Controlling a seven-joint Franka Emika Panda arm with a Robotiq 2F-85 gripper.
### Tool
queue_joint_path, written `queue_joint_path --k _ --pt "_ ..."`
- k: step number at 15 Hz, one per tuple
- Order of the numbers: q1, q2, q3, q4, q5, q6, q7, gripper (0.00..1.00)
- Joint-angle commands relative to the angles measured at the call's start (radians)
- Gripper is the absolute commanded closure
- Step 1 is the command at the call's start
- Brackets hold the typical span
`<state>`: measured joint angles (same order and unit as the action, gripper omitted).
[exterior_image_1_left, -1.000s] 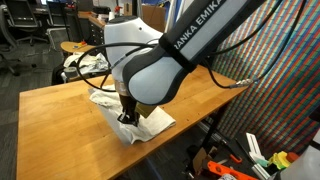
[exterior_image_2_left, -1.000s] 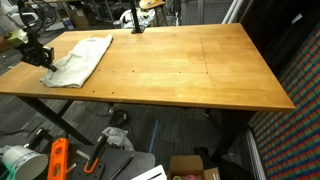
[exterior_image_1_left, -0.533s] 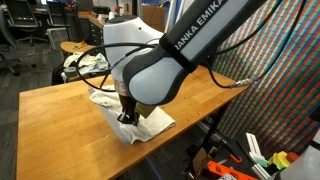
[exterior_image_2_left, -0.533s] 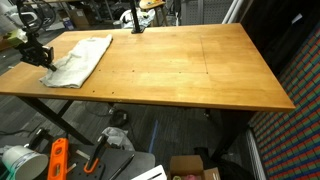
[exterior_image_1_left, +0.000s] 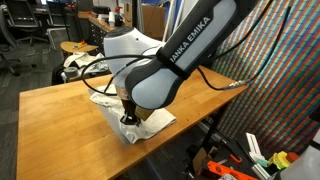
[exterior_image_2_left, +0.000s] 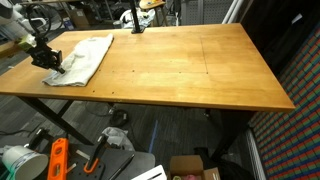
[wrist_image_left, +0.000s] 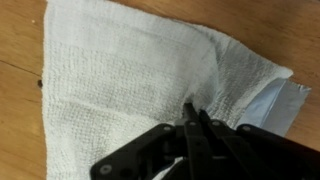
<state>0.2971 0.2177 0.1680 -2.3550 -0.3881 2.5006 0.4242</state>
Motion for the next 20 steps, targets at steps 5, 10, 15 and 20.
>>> queue_joint_path --k 5,10,15,20 --pt "0.031 0.055 -0.05 0.087 -0.046 -0.047 0.074 0.98" --pt "0.032 0.064 -0.073 0.095 -0.065 -0.055 0.108 0.99" --pt "0.025 0.058 -0.077 0.087 -0.054 -0.059 0.11 0.99" --pt "-0.003 0.03 -0.072 0.066 -0.021 -0.051 0.041 0.5"
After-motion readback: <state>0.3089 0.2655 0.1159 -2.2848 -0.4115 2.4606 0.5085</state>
